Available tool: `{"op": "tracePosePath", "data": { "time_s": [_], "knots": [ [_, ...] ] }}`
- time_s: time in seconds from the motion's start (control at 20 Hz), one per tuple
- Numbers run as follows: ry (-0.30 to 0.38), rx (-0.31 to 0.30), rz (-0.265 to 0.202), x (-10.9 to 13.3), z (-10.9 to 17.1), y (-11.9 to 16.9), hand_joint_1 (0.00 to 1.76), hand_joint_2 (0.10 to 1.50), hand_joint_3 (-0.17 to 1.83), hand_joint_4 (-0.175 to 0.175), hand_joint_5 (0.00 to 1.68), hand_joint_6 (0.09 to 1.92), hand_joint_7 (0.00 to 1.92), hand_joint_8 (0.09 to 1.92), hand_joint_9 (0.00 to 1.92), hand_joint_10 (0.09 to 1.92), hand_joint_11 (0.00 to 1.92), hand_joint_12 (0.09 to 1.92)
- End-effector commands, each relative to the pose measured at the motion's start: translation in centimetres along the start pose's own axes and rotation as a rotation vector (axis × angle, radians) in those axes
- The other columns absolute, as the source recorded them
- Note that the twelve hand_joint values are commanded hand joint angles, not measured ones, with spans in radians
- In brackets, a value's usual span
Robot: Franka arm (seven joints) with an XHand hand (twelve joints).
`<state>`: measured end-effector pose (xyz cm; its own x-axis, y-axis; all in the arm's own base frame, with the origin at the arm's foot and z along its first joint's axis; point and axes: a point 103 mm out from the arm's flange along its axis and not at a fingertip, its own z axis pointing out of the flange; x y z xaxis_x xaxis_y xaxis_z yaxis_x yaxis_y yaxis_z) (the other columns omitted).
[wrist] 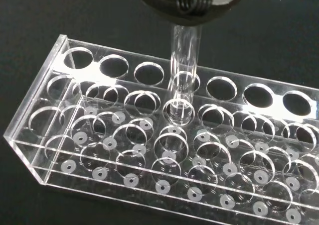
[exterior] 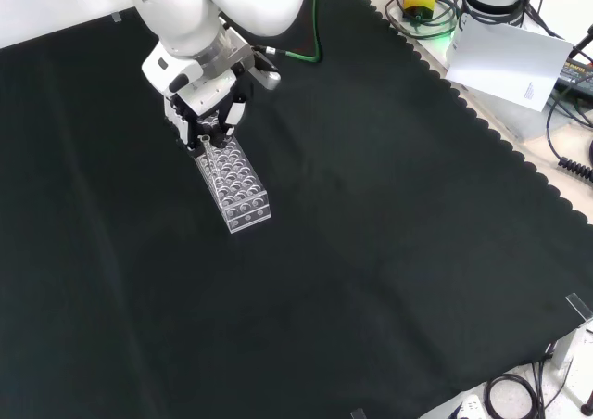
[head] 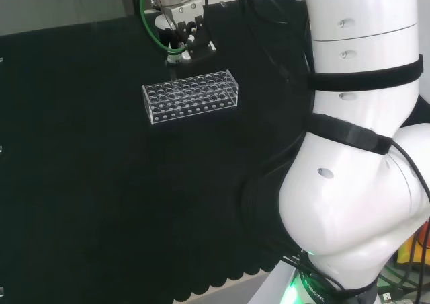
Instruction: Pick up the test tube.
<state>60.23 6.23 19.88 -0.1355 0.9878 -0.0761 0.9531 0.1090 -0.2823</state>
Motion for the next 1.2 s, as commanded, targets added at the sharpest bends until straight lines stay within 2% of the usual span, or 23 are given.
{"op": "tracePosePath", "data": {
  "time_s": [0.05, 0.35, 0.8, 1.2],
  "knots": [
    [0.007, -0.01, 0.008, 0.0, -0.6, -0.2, 1.41, 1.01, 0.0, -0.175, 1.2, 0.32, 1.26, 0.92, 1.17, 0.64, 1.06, 1.03],
    [0.02, -0.026, 0.007, -0.5, -2.3, -0.8, 1.42, 1.01, 0.0, -0.175, 1.2, 0.31, 1.26, 0.92, 1.17, 0.64, 1.06, 1.03],
    [0.06, -0.081, 0.035, -3.2, -9.1, -4.1, 1.42, 1.0, 0.0, -0.175, 1.21, 0.31, 1.26, 0.91, 1.18, 0.64, 1.06, 1.04],
    [0.06, -0.136, 0.039, -3.6, -13.4, -6.0, 1.42, 1.0, 0.0, -0.175, 1.21, 0.3, 1.26, 0.92, 1.17, 0.64, 1.06, 1.04]
  ]
}}
